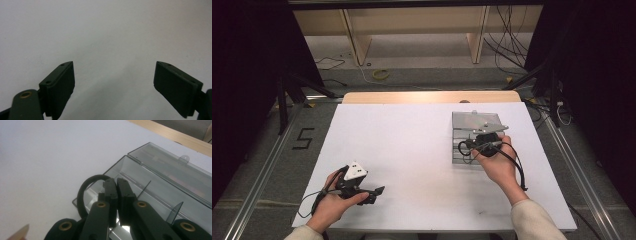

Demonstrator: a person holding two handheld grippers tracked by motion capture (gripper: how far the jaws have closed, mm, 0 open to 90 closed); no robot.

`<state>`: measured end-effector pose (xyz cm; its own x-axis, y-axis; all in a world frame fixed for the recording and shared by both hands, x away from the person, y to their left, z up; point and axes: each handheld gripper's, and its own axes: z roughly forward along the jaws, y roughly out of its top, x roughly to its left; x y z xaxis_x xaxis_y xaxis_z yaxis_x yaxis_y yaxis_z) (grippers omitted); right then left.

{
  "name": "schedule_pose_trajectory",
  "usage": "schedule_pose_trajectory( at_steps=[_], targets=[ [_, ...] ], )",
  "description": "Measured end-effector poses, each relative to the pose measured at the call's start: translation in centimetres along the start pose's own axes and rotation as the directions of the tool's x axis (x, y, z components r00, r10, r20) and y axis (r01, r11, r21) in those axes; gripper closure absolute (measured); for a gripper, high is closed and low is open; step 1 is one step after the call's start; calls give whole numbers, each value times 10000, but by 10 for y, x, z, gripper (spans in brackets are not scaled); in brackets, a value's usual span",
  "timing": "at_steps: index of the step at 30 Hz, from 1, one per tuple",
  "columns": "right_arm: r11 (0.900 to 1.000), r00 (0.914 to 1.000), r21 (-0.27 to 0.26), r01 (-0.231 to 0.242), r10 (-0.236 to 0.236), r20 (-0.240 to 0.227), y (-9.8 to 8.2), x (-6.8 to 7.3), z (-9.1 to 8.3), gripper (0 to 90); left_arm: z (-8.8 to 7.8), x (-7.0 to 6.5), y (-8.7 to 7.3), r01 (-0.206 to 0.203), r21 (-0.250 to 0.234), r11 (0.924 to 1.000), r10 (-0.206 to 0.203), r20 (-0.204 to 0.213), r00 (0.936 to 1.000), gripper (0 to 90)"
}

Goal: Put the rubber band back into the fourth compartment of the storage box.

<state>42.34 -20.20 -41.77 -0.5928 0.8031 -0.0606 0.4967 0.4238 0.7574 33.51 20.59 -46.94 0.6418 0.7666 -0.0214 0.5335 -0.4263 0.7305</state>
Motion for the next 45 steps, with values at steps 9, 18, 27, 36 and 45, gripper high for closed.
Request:
schedule_pose_trajectory(
  at_steps=[9, 18, 27, 36, 45],
  targets=[
    [10000, 10000, 39, -2, 2, 41, 2, -3, 3, 881, 0, 0, 0, -12, -4, 10000, 12, -3, 10000, 168],
    [9999, 9999, 134, 13, -15, 114, 3, -4, 7, 881, 0, 0, 0, -18, -20, 10000, 18, -20, 10000, 168],
    [9998, 9998, 215, 28, -32, 173, 3, -5, 12, 881, 0, 0, 0, -23, -2, 10000, 23, -4, 10000, 168],
    [9996, 9998, 269, 30, -36, 204, 3, -6, 14, 881, 1, 0, 0, -22, -31, 10000, 22, -17, 10000, 168],
    [9994, 9999, 352, 13, -19, 168, 3, -7, 18, 880, 1, -1, 0, -79, 27, 10000, 79, -31, 10000, 168]
  ],
)
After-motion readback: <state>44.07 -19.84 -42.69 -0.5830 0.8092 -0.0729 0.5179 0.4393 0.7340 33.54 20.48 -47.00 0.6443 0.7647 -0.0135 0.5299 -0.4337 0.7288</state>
